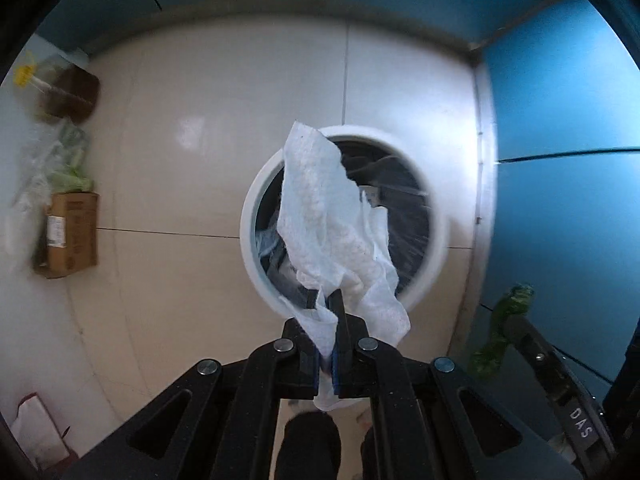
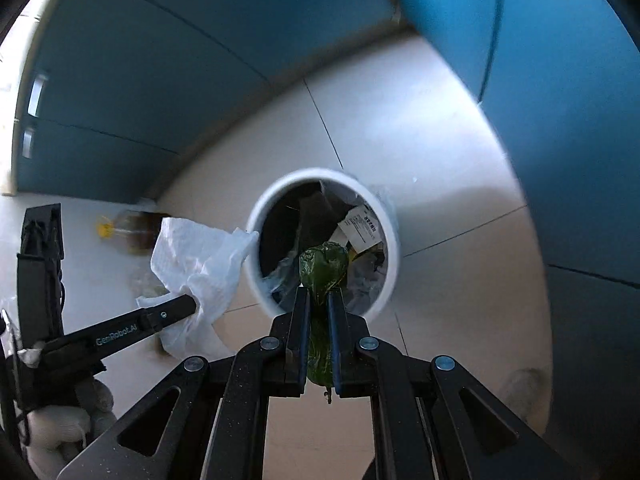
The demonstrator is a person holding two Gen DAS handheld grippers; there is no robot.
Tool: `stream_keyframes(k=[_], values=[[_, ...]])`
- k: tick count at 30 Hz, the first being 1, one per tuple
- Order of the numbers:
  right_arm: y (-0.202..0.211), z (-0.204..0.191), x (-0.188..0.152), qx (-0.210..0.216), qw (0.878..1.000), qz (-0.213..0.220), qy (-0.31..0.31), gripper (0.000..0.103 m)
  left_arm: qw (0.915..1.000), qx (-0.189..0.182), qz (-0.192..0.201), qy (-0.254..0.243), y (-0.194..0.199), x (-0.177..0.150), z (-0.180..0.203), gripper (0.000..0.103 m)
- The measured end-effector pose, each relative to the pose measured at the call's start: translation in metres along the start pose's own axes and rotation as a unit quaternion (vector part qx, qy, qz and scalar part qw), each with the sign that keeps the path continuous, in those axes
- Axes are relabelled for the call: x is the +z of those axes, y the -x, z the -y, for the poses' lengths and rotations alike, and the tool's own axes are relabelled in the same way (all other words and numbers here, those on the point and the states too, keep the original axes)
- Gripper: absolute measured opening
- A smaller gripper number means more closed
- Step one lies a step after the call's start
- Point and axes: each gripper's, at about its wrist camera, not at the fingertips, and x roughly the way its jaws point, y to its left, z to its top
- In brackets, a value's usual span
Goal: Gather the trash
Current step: 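Open both tools to drop the tissue and pepper into the bin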
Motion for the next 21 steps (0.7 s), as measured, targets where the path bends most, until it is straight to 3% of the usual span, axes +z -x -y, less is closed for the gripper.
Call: stream_keyframes(k=[6,9,14,16,17,18,19,21], values=[[-0.095,0.002,0.011,-0.028,0.999,-0.021,0.041,0.009,0.9997,-0.009,-0.02,0.009,-0.064,0.024,-0.019,0.001],[-0.114,0.006,0.02,-0.037,0.997,-0.033,0.054,0.009,0.9993,-0.014,-0.035,0.007,-0.075,0.028,-0.023,0.002],[-0.127,0.01,0.021,-0.046,0.996,-0.052,0.064,0.014,0.9998,-0.003,-0.017,0.01,-0.071,0.029,-0.024,0.006],[-0.124,0.01,0.021,-0.051,0.995,-0.054,0.067,0.036,0.9998,0.0,-0.011,0.015,-0.069,0.03,-0.027,0.021],[-0.122,0.01,0.021,-0.052,0.995,-0.052,0.069,0.056,0.9999,0.003,-0.007,0.015,-0.067,0.028,-0.026,0.032],[-0.119,0.01,0.02,-0.055,0.995,-0.05,0.072,0.068,0.9999,0.006,-0.002,0.013,-0.064,0.027,-0.027,0.062],[-0.118,0.01,0.021,-0.06,0.994,-0.048,0.075,0.071,0.9998,0.012,0.007,0.012,-0.06,0.026,-0.028,0.087],[-0.115,0.008,0.019,-0.073,0.993,-0.046,0.082,0.081,0.9993,0.025,0.024,0.01,-0.051,0.023,-0.028,0.092]])
